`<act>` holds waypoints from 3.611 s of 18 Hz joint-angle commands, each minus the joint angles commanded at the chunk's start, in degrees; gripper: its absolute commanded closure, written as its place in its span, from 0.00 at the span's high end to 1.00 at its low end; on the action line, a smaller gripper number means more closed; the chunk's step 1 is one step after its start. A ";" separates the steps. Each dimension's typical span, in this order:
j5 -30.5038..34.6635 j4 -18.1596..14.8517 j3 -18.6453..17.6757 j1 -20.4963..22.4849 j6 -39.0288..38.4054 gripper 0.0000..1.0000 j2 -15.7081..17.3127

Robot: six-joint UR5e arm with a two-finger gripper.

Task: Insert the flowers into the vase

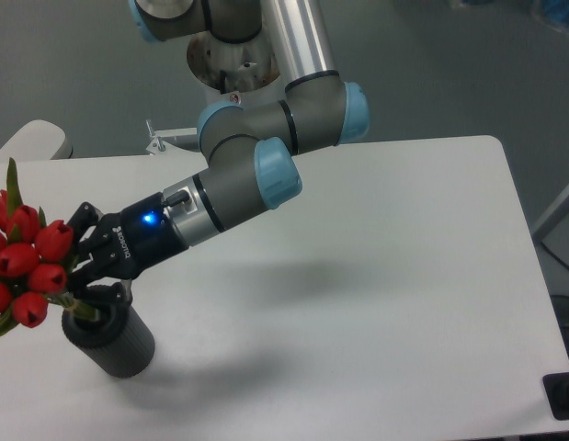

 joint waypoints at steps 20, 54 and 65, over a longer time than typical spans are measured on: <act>0.00 0.09 -4.04 0.88 4.65 0.27 -1.67; 1.31 0.00 -7.65 5.79 10.20 1.00 -1.41; 16.16 0.18 -6.51 14.58 10.90 1.00 8.08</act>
